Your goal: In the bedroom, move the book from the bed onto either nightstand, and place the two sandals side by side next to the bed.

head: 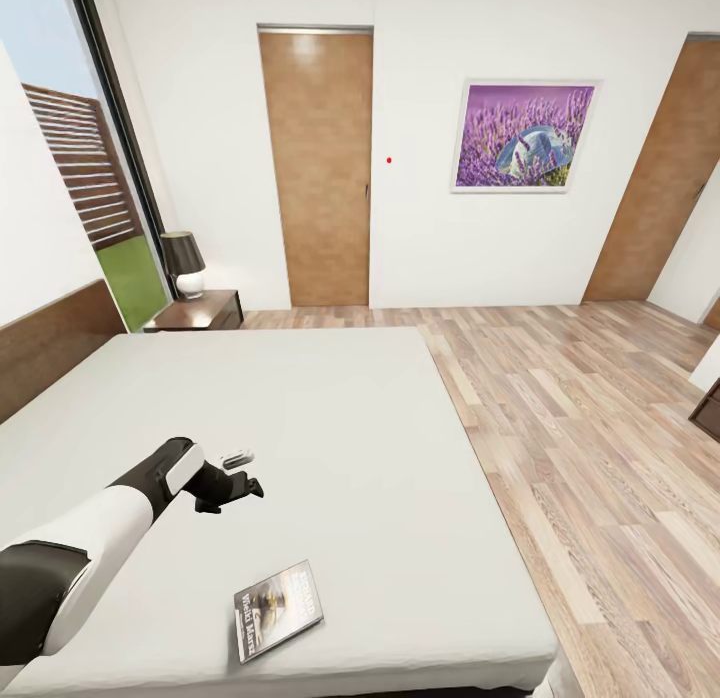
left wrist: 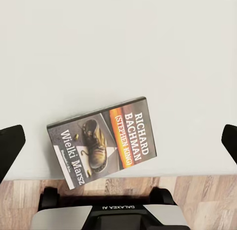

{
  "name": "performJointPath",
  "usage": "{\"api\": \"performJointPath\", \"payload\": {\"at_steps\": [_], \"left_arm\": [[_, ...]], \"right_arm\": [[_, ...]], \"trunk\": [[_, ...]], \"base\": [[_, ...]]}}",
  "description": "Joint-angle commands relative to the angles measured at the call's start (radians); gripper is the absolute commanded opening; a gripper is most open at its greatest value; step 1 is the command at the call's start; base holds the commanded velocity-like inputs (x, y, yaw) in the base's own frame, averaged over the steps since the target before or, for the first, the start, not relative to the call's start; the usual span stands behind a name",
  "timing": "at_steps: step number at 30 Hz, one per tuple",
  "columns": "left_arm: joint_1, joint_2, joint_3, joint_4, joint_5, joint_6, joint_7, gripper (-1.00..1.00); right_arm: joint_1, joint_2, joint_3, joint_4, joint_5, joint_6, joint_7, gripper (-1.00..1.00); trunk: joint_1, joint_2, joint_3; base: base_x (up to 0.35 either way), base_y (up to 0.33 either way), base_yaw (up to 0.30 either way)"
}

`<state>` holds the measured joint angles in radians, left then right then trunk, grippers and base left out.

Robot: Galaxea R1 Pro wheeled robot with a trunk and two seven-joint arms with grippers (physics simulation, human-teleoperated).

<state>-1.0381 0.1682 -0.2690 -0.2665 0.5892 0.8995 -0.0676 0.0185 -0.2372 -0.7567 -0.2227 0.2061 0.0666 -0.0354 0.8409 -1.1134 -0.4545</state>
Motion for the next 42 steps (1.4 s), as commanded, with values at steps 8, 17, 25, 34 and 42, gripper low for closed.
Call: {"api": "performJointPath", "payload": {"at_steps": [8, 17, 25, 34, 42], "left_arm": [[0.000, 0.001, -0.004, -0.002, -0.006, 0.001, -0.007, 1.00], [0.000, 0.002, -0.005, -0.002, -0.006, 0.001, -0.008, 1.00], [0.000, 0.002, -0.006, -0.002, -0.006, 0.000, -0.008, 1.00], [0.000, 0.001, -0.009, -0.002, -0.005, -0.003, -0.006, 1.00], [0.000, 0.001, -0.009, -0.002, -0.006, -0.005, -0.007, 1.00]], "right_arm": [[0.007, 0.009, -0.008, 0.096, 0.157, 0.008, -0.007, 1.00], [0.009, 0.014, -0.010, 0.142, 0.242, 0.009, -0.011, 1.00], [0.009, 0.015, -0.009, 0.153, 0.255, 0.009, -0.012, 1.00], [0.009, 0.016, -0.006, 0.155, 0.262, 0.008, -0.013, 1.00], [0.009, 0.017, -0.002, 0.156, 0.271, 0.009, -0.015, 1.00]], "trunk": [[0.000, -0.001, -0.009], [0.000, -0.001, -0.022], [0.000, -0.001, -0.035], [0.000, -0.001, -0.045], [0.000, -0.001, -0.046]], "base": [[0.000, 0.000, 0.000], [0.000, 0.000, 0.000], [0.000, 0.000, 0.000], [0.000, 0.000, 0.000], [0.000, 0.000, 0.000]]}}
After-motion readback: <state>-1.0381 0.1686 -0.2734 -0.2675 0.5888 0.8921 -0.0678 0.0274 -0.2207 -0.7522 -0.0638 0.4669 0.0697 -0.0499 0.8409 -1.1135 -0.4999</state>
